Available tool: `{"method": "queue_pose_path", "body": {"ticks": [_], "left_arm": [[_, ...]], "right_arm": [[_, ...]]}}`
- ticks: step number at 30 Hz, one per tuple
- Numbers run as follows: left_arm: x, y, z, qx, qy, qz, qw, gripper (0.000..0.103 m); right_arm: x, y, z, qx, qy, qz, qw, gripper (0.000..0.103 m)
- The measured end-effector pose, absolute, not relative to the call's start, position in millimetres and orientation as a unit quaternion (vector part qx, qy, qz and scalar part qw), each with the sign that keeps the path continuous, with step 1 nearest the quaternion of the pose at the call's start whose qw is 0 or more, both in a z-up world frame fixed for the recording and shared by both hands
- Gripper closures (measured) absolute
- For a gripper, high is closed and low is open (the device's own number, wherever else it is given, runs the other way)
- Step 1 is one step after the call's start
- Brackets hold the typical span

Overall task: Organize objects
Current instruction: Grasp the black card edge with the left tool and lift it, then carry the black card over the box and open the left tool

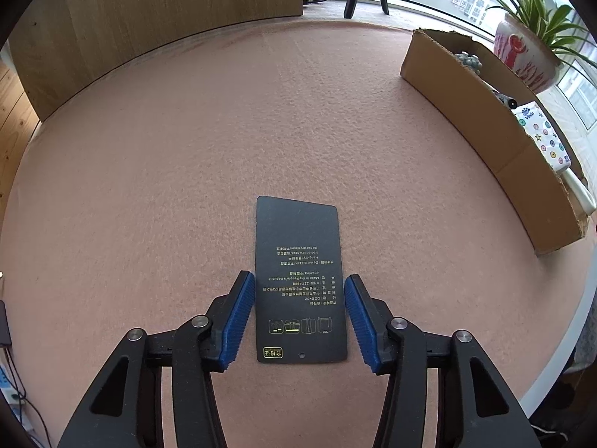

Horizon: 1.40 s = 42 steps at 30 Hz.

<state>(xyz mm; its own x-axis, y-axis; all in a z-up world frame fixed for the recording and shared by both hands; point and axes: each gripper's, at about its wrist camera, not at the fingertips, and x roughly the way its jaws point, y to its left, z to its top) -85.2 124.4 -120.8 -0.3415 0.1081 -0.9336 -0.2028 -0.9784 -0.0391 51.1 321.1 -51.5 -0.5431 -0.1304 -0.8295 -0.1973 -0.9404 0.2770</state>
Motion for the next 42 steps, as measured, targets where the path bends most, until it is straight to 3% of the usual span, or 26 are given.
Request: {"method": "queue_pose_path", "body": {"ticks": [10,19,42], "left_arm": [[-80.4,133.3,-112.8,-0.556,0.000,0.826,0.098,0.050],[-86.2,155.9,-66.9,-0.512,-0.027,0.850,0.117,0.050],[-103.2,339.6,-7.9,-0.459,0.051,0.847,0.264,0.050]], "right_arm": [[55.0,324.5,-50.6,-0.477,0.168,0.862,0.021,0.030],[64.4,339.3,-47.0,-0.473,0.168,0.864,0.033,0.030],[106.5,386.2,-39.4,-0.458,0.167,0.867,0.104,0.030]]}}
